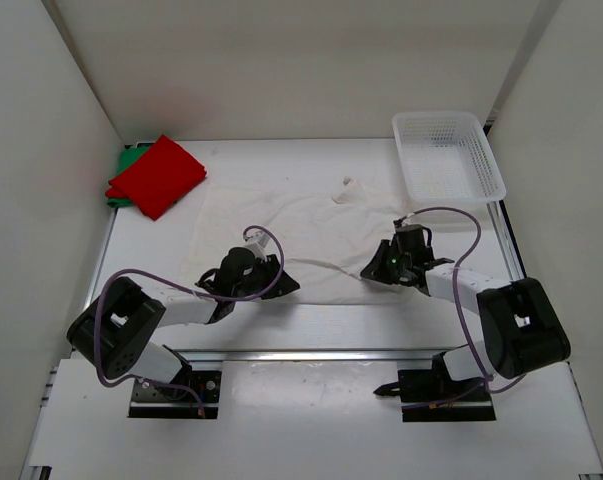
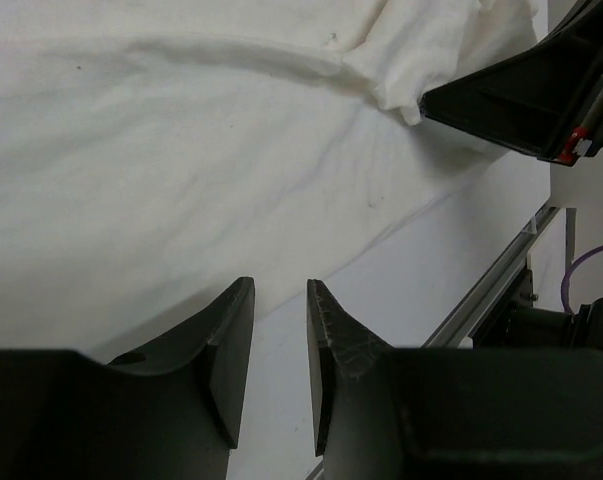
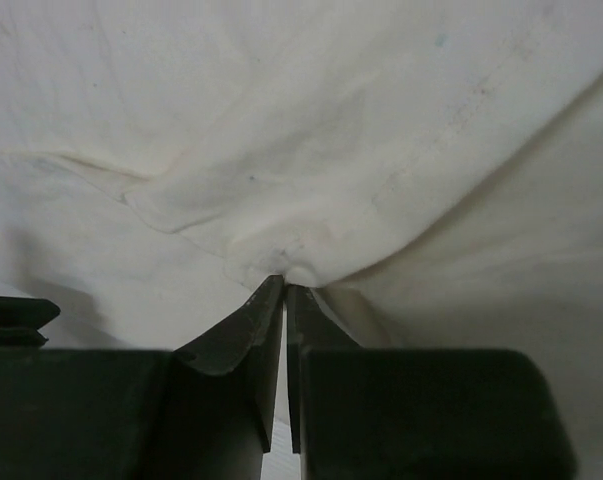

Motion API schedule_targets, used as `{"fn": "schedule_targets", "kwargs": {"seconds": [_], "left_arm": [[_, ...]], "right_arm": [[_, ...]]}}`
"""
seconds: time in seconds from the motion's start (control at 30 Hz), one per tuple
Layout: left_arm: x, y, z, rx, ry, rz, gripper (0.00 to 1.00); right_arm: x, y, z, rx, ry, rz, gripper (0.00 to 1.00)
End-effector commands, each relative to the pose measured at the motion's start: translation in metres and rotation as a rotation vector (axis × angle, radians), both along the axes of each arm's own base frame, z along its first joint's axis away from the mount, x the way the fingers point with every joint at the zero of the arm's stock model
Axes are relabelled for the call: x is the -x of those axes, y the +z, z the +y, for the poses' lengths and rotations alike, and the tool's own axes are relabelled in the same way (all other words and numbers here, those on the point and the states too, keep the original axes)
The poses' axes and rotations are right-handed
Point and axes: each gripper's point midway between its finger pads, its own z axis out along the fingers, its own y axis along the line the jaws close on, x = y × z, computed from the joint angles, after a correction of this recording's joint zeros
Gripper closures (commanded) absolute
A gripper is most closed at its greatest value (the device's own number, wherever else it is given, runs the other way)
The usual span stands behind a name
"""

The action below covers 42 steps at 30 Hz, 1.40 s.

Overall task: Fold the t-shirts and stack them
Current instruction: Fold the flattened tshirt in 1/3 of the way

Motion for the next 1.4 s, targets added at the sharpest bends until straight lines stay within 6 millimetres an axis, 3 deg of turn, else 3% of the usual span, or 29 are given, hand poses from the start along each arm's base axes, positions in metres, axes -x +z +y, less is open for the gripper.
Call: {"fn": "schedule_targets", "kwargs": {"seconds": [0.0,0.13,0.33,0.4,0.47,0.53,0.6,0.7,0.8,0.9,1.0,1.17,1.37], "left_arm": [[-0.001,0.01,-0.002,0.032,-0.012,-0.03,0.62],[-0.001,0.009,-0.003,0.041,-0.007,-0.023,0.62],[0.005,0.007,-0.004,0.049,-0.012,-0.014,0.62],[0.005,0.007,-0.001,0.043,0.001,-0.017,0.62],[0.002,0.01,0.002,0.042,0.012,-0.03,0.62],[-0.001,0.014,0.004,0.042,0.022,-0.04,0.62],[-0.006,0.014,0.005,0.033,0.036,-0.044,0.62],[-0.012,0.017,0.006,0.024,0.047,-0.059,0.62],[-0.016,0.021,0.008,0.026,0.053,-0.072,0.62],[-0.015,0.015,0.01,0.024,0.064,-0.055,0.62],[-0.008,0.011,0.002,0.019,0.038,-0.043,0.62],[-0.005,0.008,-0.003,0.029,0.028,-0.034,0.62],[-0.003,0.001,0.001,0.022,0.026,-0.022,0.62]], "right_arm": [[-0.03,0.032,0.012,-0.046,0.011,-0.109,0.96],[-0.051,0.046,0.021,-0.064,0.017,-0.132,1.0],[-0.104,0.049,0.039,-0.041,0.02,-0.151,0.99],[-0.12,0.055,0.05,-0.04,0.033,-0.172,0.92],[-0.126,0.06,0.056,-0.044,0.057,-0.189,0.83],[-0.133,0.073,0.06,-0.054,0.055,-0.226,0.81],[-0.131,0.08,0.061,-0.044,0.075,-0.26,0.73],[-0.121,0.086,0.054,0.019,0.081,-0.295,0.72],[-0.099,0.078,0.033,0.063,0.041,-0.295,0.8],[-0.083,0.055,0.013,0.059,0.014,-0.237,0.77],[-0.096,0.048,0.01,0.133,0.067,-0.215,0.72],[-0.12,0.049,0.034,0.174,0.176,-0.244,0.69],[-0.12,0.022,0.049,0.218,0.227,-0.185,0.68]]}}
